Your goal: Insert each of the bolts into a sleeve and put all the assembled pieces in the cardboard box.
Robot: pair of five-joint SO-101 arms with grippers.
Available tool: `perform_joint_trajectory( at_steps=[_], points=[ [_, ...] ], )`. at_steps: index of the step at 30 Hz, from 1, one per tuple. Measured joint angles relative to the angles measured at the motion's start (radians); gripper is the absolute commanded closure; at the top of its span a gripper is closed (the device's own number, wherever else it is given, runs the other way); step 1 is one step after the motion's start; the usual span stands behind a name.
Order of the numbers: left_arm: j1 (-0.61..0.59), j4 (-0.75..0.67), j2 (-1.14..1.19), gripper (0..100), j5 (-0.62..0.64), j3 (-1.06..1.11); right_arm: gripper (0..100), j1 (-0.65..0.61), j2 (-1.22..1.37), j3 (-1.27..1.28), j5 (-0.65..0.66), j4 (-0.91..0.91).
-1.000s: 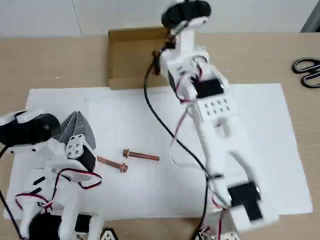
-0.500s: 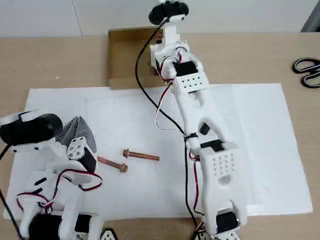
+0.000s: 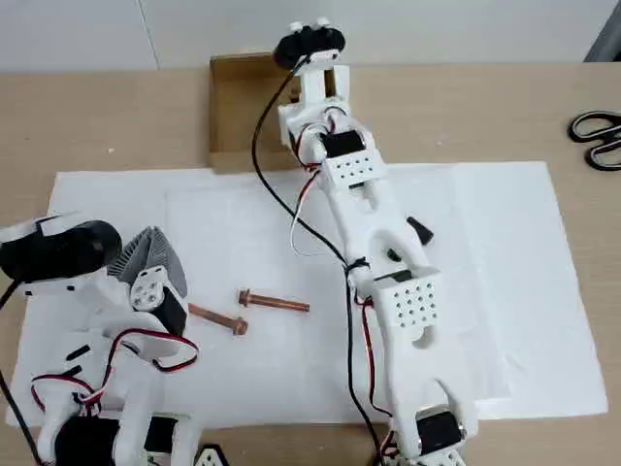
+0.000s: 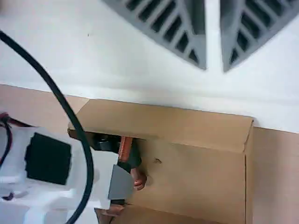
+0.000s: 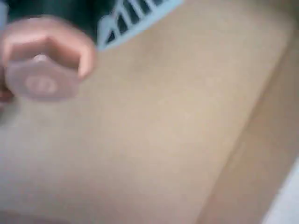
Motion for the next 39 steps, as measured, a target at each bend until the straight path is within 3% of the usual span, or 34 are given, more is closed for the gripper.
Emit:
perform_joint_trajectory(
  at_steps=[3,10,23,30,39],
  points=[
    [0.0,0.0,0.0,99,0.0,0.003,97.9,-0.002,0.0,0.0,0.0,0.0],
    [0.0,0.0,0.0,99,0.0,0.018,75.3,0.0,0.002,-0.002,0.0,0.005],
    [0.0,0.0,0.0,99,0.0,0.018,75.0,0.0,0.0,-0.118,0.0,0.121],
    [0.0,0.0,0.0,99,0.012,0.018,75.0,-0.002,-0.002,-0.41,0.0,0.437],
    [0.0,0.0,0.0,99,0.087,0.018,75.0,-0.002,-0.003,-0.661,0.0,0.985]
  ],
)
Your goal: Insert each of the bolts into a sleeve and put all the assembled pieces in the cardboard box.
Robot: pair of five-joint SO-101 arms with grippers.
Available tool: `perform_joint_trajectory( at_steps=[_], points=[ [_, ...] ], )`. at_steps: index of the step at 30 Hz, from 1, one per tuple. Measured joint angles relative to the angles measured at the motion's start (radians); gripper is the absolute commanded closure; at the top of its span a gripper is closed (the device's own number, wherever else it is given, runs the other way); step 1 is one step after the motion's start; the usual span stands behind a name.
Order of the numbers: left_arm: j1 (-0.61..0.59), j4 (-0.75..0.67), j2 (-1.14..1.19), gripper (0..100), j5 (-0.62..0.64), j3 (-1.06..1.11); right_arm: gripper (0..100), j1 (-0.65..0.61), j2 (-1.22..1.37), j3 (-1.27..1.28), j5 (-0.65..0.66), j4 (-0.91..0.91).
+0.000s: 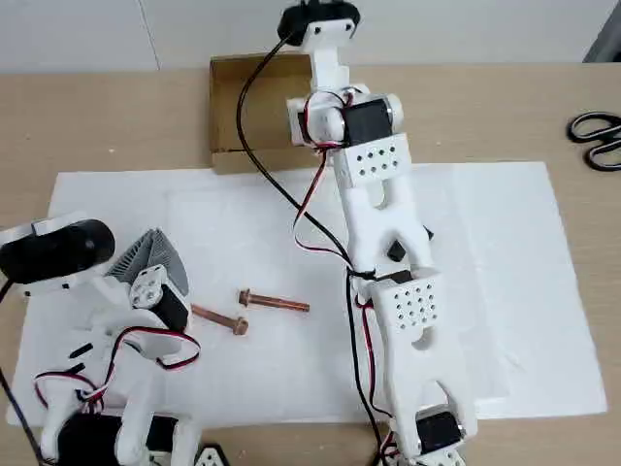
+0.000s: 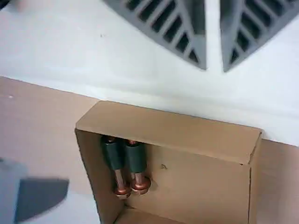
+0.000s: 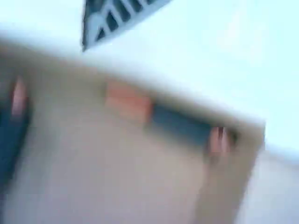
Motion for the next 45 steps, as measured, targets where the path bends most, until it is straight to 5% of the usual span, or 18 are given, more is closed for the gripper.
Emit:
perform_joint_trajectory(
  at_steps=[12,29,45],
  points=[
    [0.0,0.0,0.0,99,0.017,0.0,90.1,0.02,-0.094,0.11,-0.198,0.072],
    [0.0,0.0,0.0,99,0.017,0.0,88.0,0.051,-0.671,1.03,-0.463,0.074],
    [0.0,0.0,0.0,99,-0.068,0.0,88.0,0.167,-0.64,1.066,-0.522,0.072]
  ],
)
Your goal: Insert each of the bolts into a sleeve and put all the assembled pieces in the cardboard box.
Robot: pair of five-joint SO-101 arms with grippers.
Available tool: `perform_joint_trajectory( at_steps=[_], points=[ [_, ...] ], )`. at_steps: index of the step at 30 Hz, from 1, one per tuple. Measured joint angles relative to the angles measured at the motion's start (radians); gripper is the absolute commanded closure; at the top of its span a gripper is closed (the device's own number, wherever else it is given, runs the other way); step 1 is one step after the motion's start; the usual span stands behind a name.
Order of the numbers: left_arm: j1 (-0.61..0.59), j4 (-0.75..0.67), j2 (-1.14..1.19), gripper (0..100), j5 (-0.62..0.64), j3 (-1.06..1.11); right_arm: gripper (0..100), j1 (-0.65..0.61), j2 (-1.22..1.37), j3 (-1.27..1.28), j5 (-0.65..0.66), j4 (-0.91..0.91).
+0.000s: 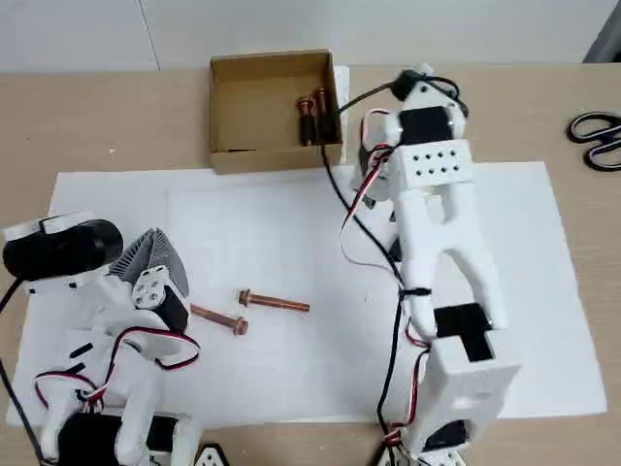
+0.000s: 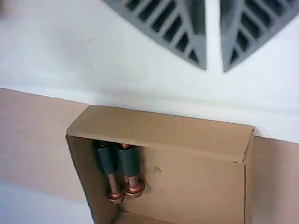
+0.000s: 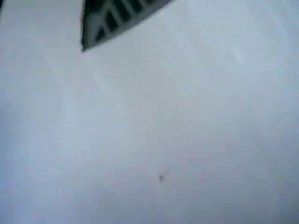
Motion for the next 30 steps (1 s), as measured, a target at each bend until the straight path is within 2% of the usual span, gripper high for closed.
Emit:
perform_joint_trajectory(
  at_steps=[30],
  points=[
    [0.0,0.0,0.0,99,-0.005,0.0,88.0,0.035,0.19,0.0,0.0,0.0]
  ],
)
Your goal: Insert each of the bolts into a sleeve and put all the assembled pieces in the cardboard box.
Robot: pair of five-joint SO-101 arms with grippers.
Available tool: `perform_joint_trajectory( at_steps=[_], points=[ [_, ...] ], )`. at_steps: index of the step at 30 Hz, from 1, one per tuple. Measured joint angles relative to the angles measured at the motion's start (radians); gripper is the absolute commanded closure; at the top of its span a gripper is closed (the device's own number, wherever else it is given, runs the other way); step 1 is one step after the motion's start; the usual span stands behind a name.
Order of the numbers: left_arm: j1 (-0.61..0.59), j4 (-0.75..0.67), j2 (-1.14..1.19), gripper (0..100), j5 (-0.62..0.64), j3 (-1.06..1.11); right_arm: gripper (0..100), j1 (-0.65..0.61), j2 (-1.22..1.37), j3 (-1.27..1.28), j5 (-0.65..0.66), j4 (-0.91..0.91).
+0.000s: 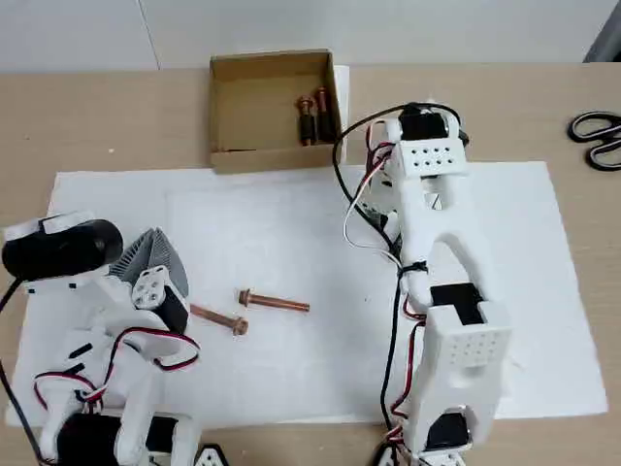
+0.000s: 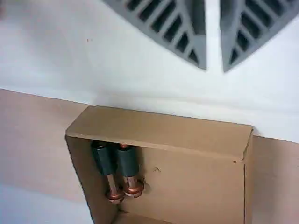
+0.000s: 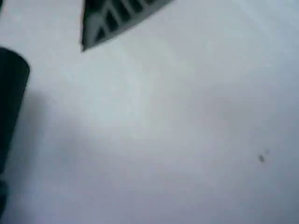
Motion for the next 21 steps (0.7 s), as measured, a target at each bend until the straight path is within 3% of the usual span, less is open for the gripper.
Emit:
perform_joint_trajectory(
  at_steps=[9,21],
  points=[
    [0.0,0.0,0.0,99,0.0,0.0,87.9,0.068,0.069,0.0,0.0,0.0],
    [0.0,0.0,0.0,99,0.0,0.0,87.9,0.068,0.163,-0.014,0.0,-0.002]
  ],
)
